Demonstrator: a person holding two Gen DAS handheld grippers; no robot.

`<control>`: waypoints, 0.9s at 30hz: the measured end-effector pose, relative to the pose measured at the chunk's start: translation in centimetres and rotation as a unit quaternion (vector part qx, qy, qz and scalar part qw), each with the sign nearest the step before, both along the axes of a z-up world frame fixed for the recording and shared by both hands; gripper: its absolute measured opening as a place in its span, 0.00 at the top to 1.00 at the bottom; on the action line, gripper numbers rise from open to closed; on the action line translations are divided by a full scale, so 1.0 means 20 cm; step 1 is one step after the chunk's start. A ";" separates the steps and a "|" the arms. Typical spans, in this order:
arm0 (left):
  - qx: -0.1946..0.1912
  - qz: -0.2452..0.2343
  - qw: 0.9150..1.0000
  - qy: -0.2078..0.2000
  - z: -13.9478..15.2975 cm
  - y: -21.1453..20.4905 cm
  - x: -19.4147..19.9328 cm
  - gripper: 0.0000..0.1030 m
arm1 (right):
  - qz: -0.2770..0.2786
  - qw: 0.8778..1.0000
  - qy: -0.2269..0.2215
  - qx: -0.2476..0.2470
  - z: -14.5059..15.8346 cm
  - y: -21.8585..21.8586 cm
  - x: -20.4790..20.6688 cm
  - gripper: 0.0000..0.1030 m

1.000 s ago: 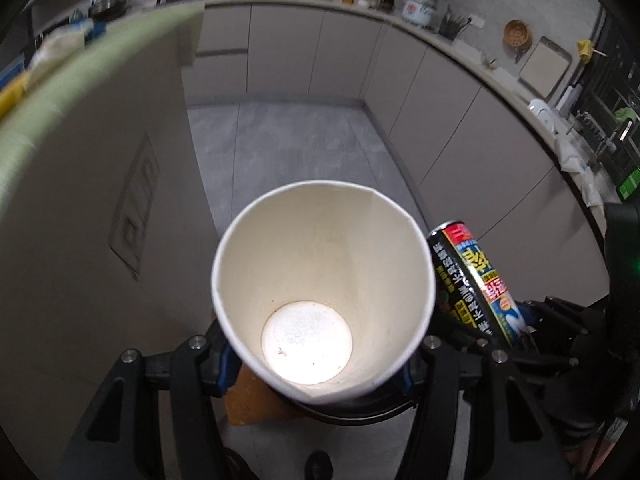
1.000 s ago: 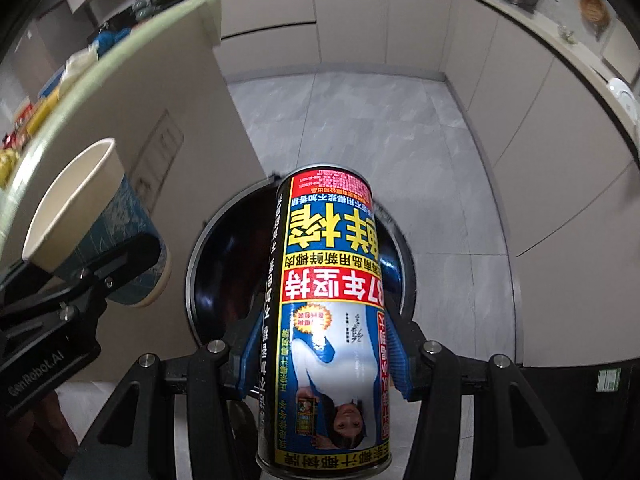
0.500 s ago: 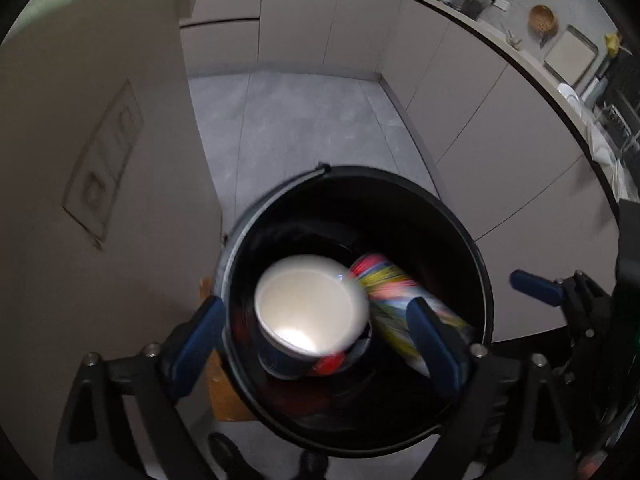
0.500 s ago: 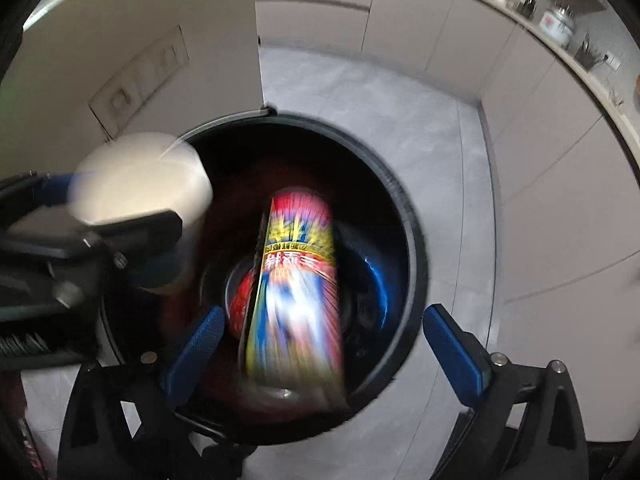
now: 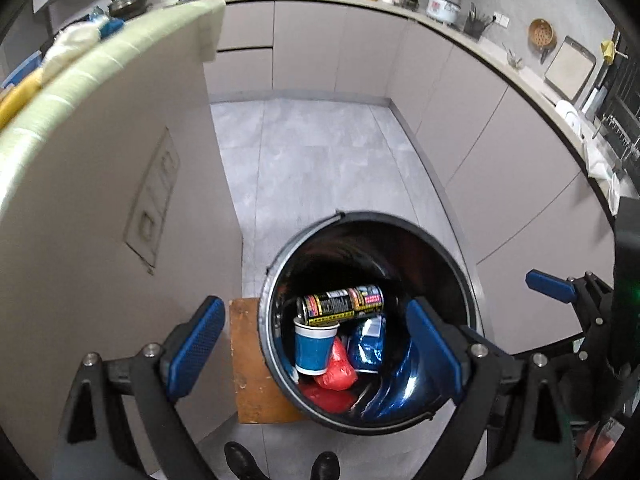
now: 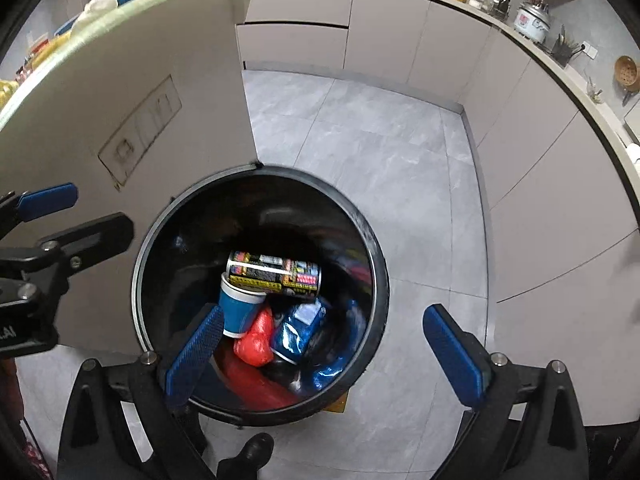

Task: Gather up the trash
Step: 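Move both open grippers back toward the table items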

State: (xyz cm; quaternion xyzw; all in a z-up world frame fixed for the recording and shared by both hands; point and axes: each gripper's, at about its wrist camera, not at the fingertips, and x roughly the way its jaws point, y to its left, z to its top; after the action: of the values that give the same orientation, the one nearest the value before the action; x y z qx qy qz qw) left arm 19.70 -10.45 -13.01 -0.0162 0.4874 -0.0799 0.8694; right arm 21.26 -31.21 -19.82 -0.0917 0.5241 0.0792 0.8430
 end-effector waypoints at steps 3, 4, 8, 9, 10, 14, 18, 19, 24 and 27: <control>-0.002 0.004 1.000 -0.014 0.08 0.03 -0.01 0.10 | -0.003 1.000 -0.008 -0.001 0.08 0.04 0.00 0.02; -0.003 0.007 1.000 -0.019 0.11 0.05 -0.03 0.10 | -0.004 1.000 -0.011 -0.001 0.10 0.05 0.00 0.02; -0.009 0.020 0.999 -0.037 0.21 0.11 -0.07 0.10 | -0.010 0.999 -0.033 0.007 0.26 0.09 -0.03 0.02; -0.010 0.024 0.999 -0.043 0.25 0.14 -0.09 0.10 | -0.010 0.999 -0.040 0.011 0.30 0.11 -0.04 0.02; -0.011 0.028 0.998 -0.047 0.27 0.15 -0.10 0.10 | -0.009 0.999 -0.047 0.014 0.34 0.12 -0.04 0.02; -0.015 0.049 0.997 -0.065 0.34 0.26 -0.15 0.10 | 0.006 0.997 -0.073 0.024 0.49 0.23 -0.07 0.02; -0.012 0.071 0.994 -0.079 0.39 0.39 -0.20 0.10 | 0.026 0.995 -0.089 0.030 0.59 0.35 -0.09 0.02; -0.011 0.076 0.994 -0.083 0.40 0.42 -0.21 0.10 | 0.030 0.995 -0.093 0.031 0.61 0.38 -0.10 0.02; -0.005 0.107 0.989 -0.100 0.46 0.61 -0.29 0.10 | 0.057 0.992 -0.109 0.041 0.70 0.56 -0.13 0.02; -0.003 0.126 0.986 -0.106 0.49 0.71 -0.32 0.09 | 0.073 0.989 -0.116 0.047 0.75 0.67 -0.16 0.02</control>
State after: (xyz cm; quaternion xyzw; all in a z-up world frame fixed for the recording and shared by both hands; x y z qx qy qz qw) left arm 13.37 3.79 -3.14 -0.0715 0.3862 0.0275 0.9192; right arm 18.11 -17.79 -4.79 -0.0989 0.4107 0.1540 0.8932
